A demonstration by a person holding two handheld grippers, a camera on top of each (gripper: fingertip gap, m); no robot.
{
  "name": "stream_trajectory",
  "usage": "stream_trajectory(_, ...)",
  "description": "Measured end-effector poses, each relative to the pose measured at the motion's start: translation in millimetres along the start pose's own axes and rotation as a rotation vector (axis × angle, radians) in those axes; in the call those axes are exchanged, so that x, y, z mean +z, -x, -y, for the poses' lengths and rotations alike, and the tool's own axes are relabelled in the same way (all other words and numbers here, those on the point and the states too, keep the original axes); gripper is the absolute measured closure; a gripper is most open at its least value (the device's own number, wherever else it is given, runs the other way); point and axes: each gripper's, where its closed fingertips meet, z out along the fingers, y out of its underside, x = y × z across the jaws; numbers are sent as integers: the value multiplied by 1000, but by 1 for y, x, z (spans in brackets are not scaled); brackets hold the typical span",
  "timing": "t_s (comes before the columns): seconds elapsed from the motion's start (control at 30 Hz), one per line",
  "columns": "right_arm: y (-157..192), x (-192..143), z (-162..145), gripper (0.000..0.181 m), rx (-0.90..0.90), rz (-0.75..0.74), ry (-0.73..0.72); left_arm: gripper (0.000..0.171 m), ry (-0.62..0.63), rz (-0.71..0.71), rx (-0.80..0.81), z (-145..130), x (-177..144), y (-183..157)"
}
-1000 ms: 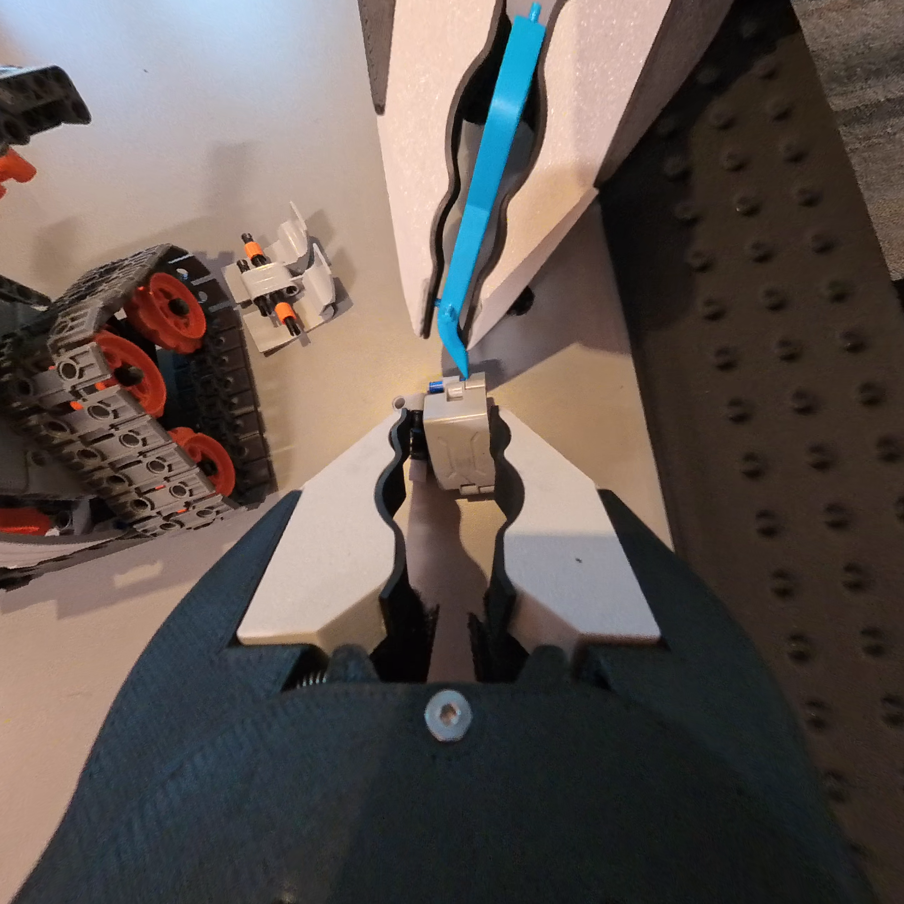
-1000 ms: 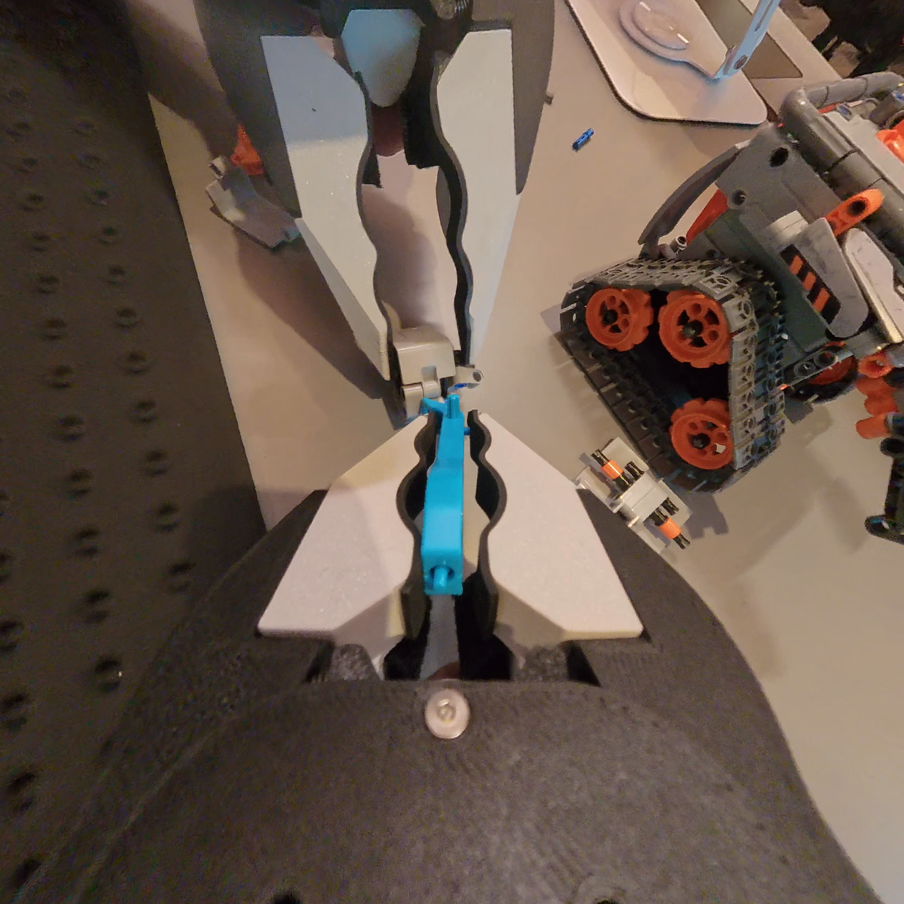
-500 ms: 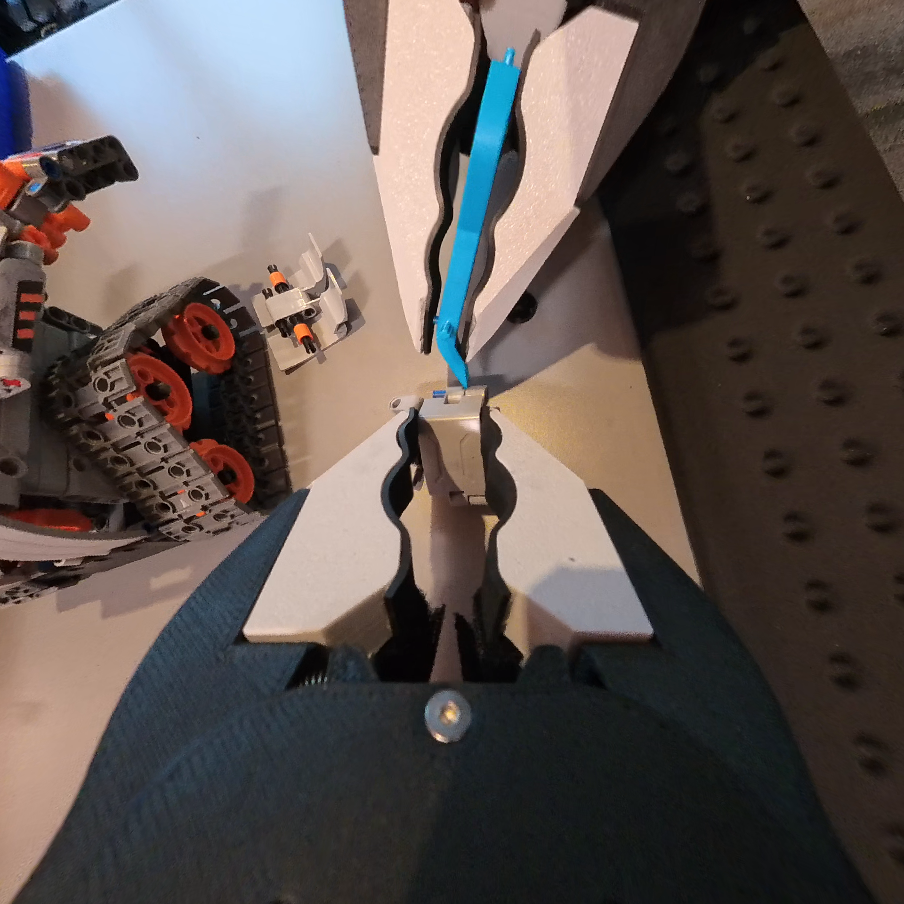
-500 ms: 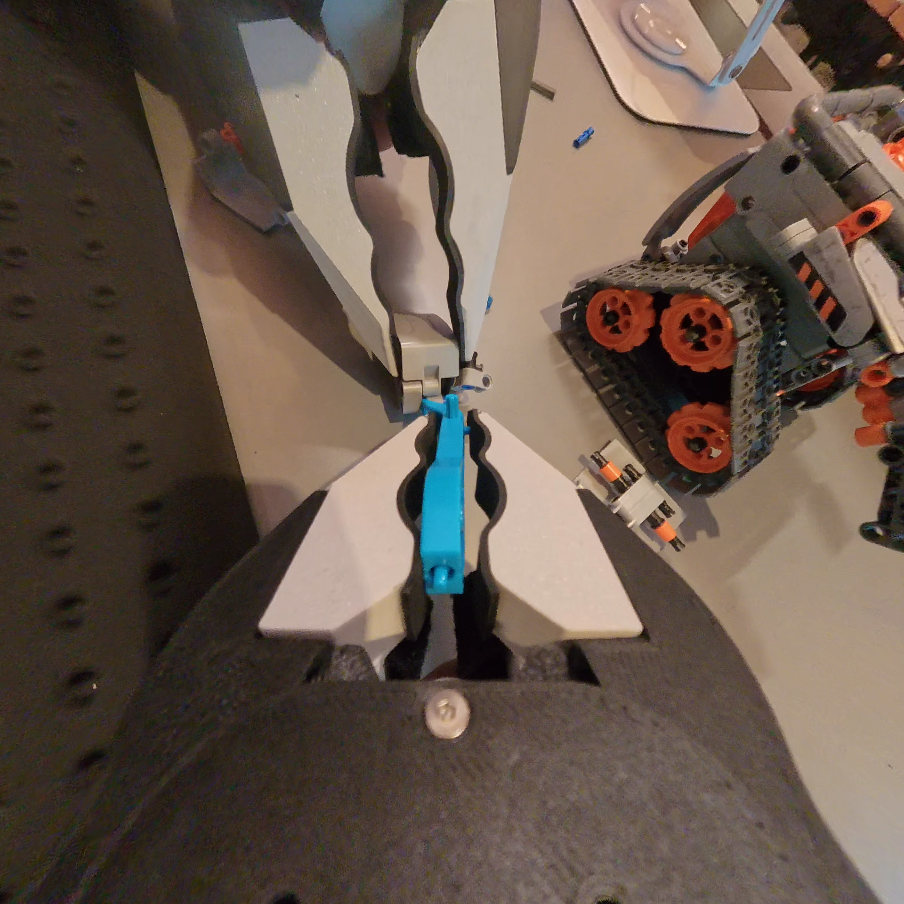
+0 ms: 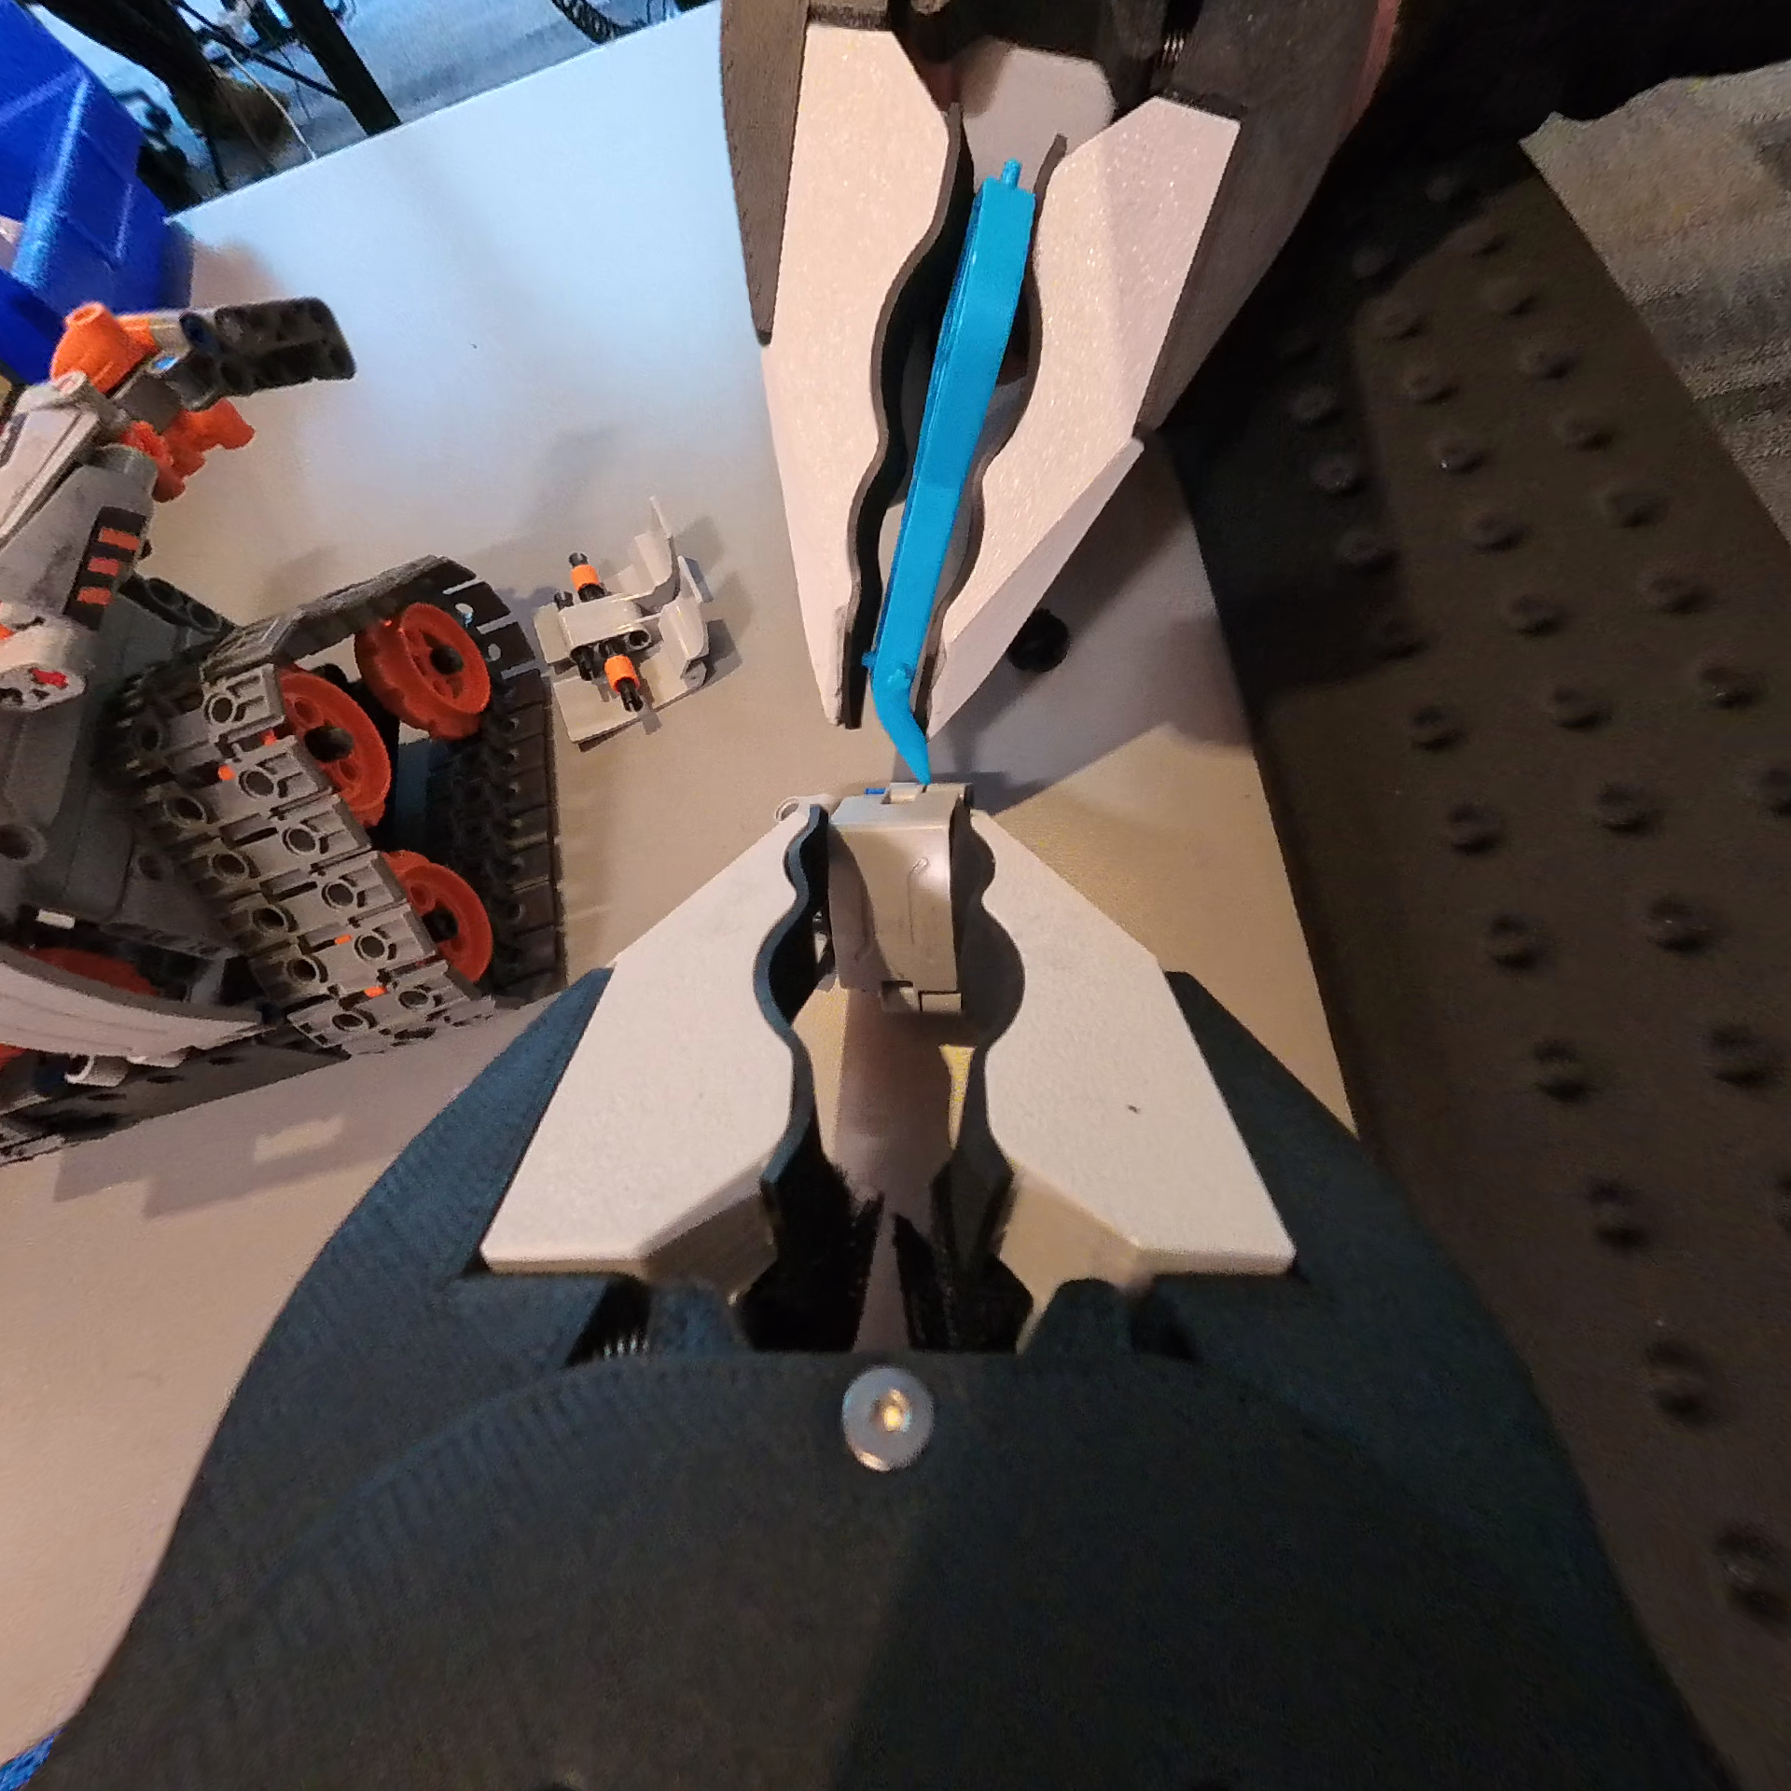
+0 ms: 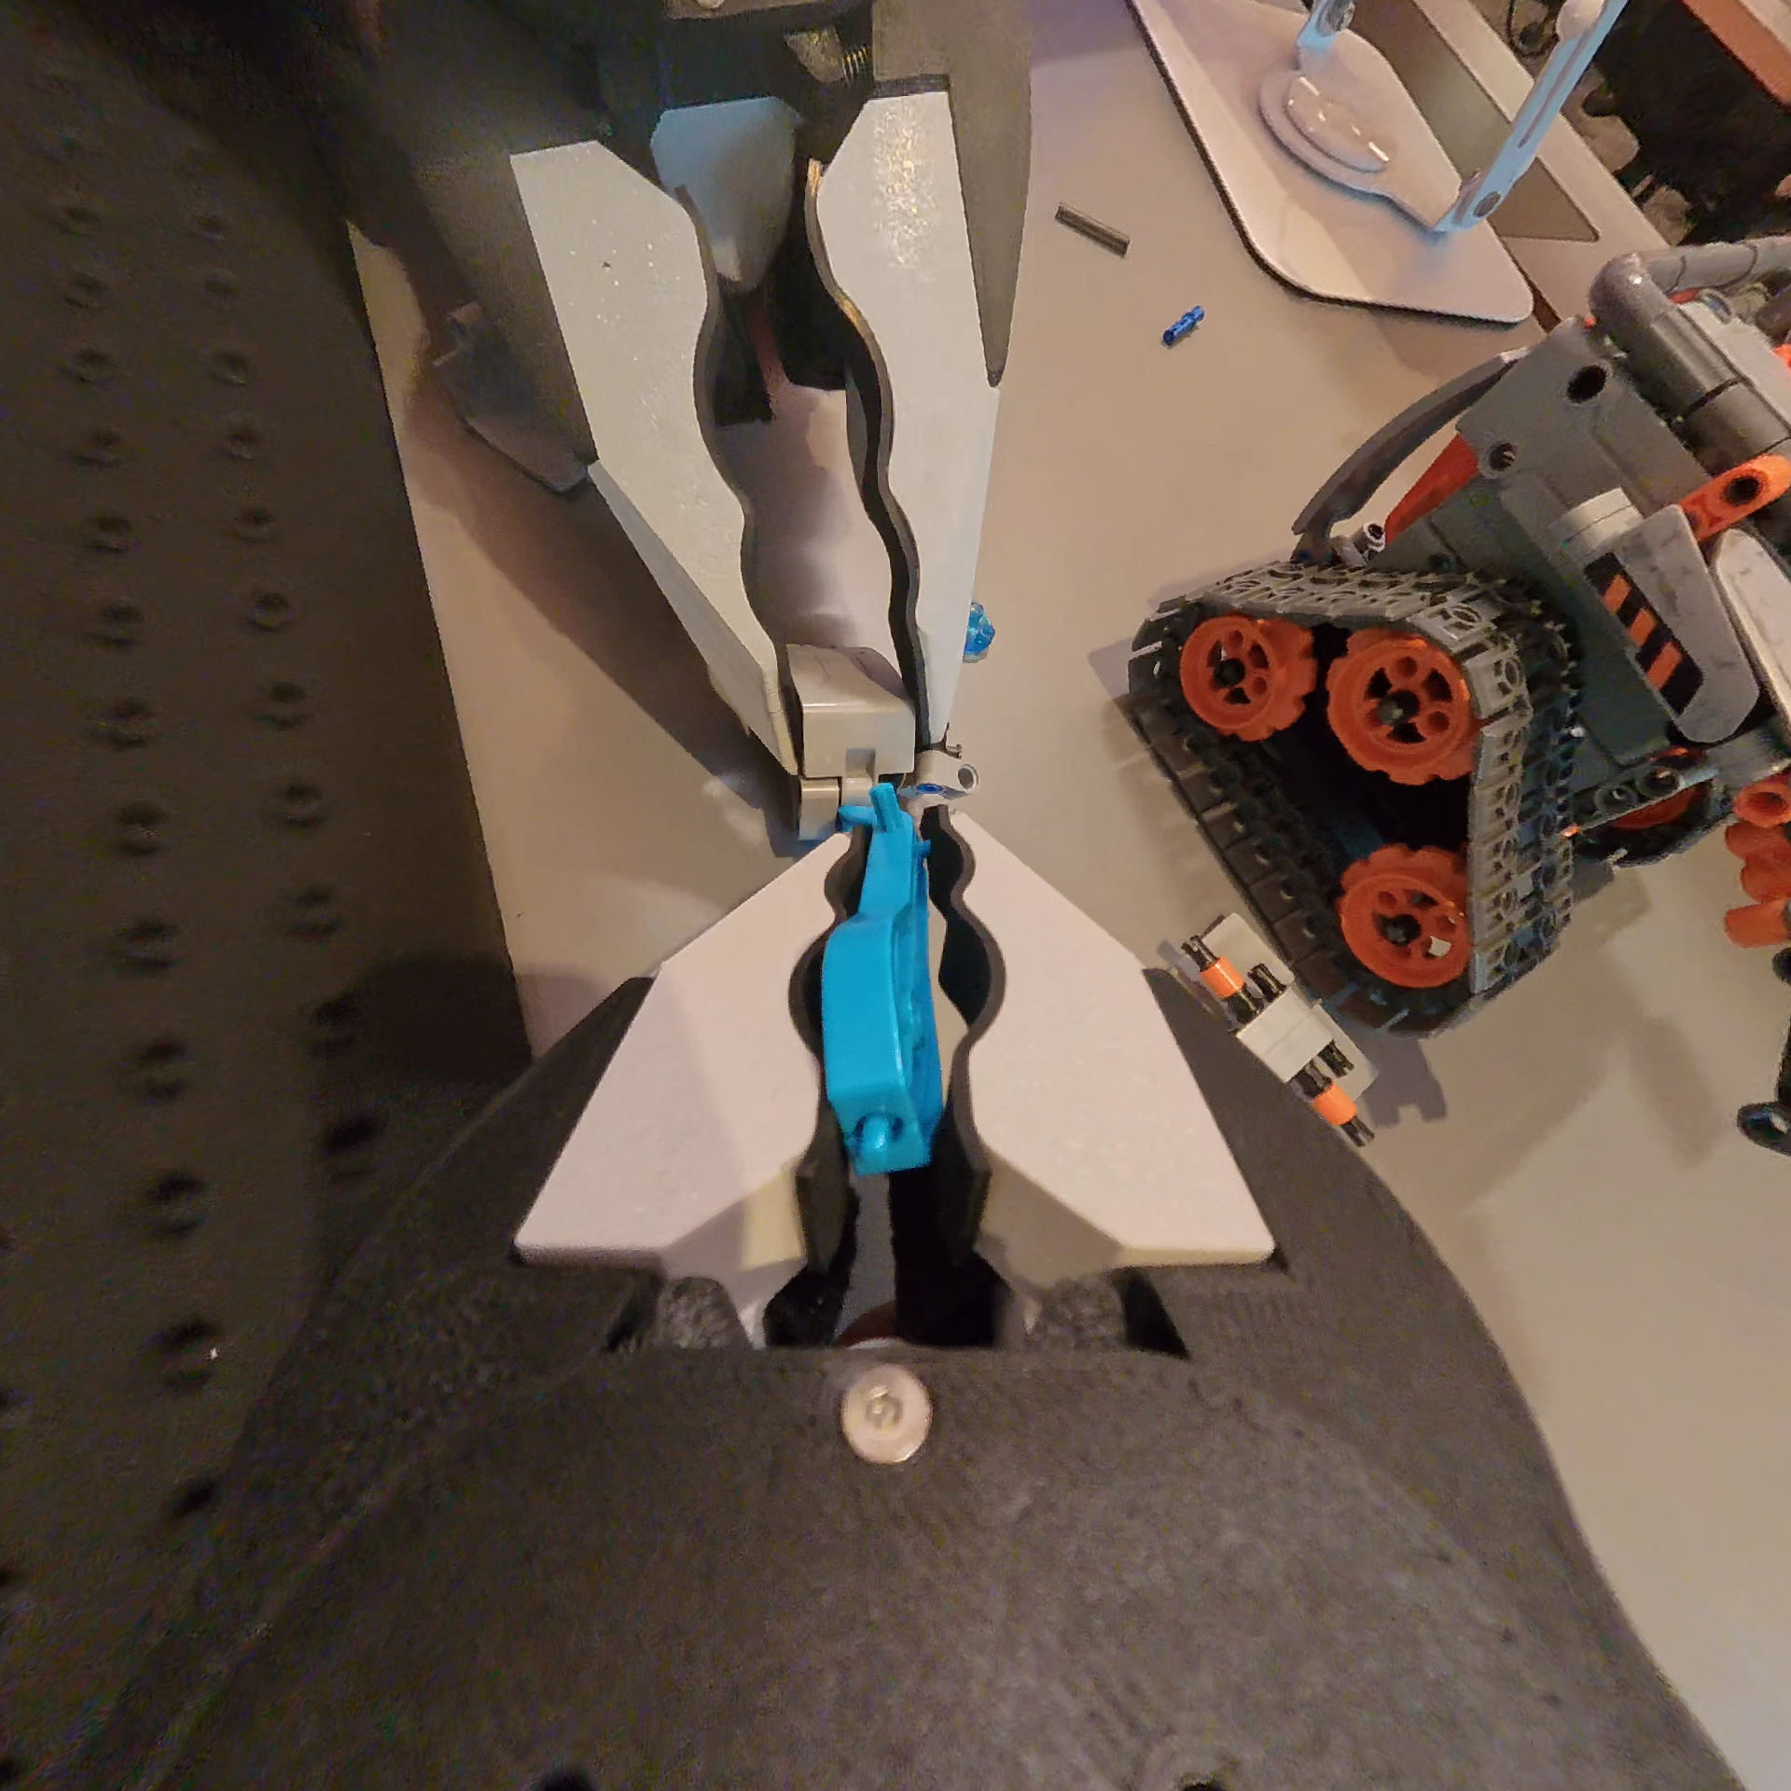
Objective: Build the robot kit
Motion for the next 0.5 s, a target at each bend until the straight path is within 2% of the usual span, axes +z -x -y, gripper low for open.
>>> stream_trajectory(0.17, 0, 0, -1, 172, 30, 21, -12, 149, -27, 4, -16, 1, 0, 0)
stream_trajectory(0.3, 3, 1, -3, 171, 144, 117, -32, 149, -39, 15, -11, 2, 1, 1)
stream_trajectory(0.5, 8, 3, -3, 171, 127, 139, -38, 149, -43, 31, -23, 2, 0, 4)
